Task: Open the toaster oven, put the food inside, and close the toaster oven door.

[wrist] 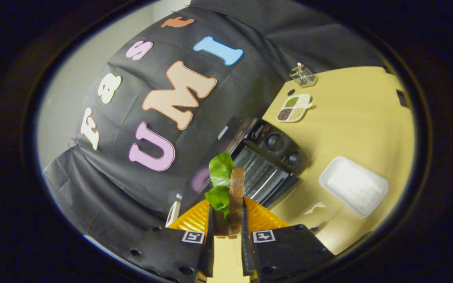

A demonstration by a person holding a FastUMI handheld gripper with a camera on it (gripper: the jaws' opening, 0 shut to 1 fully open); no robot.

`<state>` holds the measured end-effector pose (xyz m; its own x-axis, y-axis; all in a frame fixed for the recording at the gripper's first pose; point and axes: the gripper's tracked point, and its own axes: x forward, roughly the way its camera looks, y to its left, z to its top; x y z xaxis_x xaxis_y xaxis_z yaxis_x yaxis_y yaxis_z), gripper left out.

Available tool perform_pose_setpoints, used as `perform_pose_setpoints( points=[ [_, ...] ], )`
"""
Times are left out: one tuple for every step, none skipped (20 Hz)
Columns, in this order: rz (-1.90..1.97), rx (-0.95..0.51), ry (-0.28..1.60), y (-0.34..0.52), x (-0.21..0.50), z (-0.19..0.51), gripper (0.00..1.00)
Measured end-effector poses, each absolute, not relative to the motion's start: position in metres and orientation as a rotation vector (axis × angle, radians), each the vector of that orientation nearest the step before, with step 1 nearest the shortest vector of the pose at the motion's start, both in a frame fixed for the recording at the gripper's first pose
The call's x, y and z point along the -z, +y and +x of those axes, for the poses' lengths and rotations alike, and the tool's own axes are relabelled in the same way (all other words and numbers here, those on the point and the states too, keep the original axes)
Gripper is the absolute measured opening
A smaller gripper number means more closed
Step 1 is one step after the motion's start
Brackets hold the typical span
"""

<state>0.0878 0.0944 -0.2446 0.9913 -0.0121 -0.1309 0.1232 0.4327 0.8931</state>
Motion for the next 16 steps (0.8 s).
perform_pose_setpoints(
  points=[
    [1.16, 0.079, 0.098, 0.105, 0.244, 0.098, 0.3],
    [1.199, 0.079, 0.089, 0.115, 0.244, 0.109, 0.3],
    [1.228, 0.101, 0.102, 0.121, 0.251, 0.119, 0.3],
    [1.254, 0.125, 0.11, 0.127, 0.261, 0.126, 0.3],
    [1.286, 0.136, 0.115, 0.133, 0.266, 0.132, 0.3],
    [1.308, 0.133, 0.11, 0.139, 0.268, 0.138, 0.3],
    [1.319, 0.132, 0.102, 0.143, 0.268, 0.145, 0.3],
    [1.32, 0.135, 0.1, 0.145, 0.27, 0.152, 0.3],
    [1.318, 0.142, 0.102, 0.147, 0.272, 0.158, 0.3],
    [1.316, 0.151, 0.103, 0.147, 0.275, 0.163, 0.3],
    [1.311, 0.159, 0.102, 0.145, 0.278, 0.168, 0.3],
    [1.305, 0.168, 0.1, 0.145, 0.28, 0.175, 0.3],
    [1.294, 0.18, 0.099, 0.143, 0.283, 0.182, 0.3],
    [1.286, 0.191, 0.097, 0.139, 0.285, 0.188, 0.3],
    [1.288, 0.201, 0.09, 0.135, 0.287, 0.194, 0.3],
    [1.296, 0.209, 0.079, 0.13, 0.288, 0.199, 0.3]
  ],
)
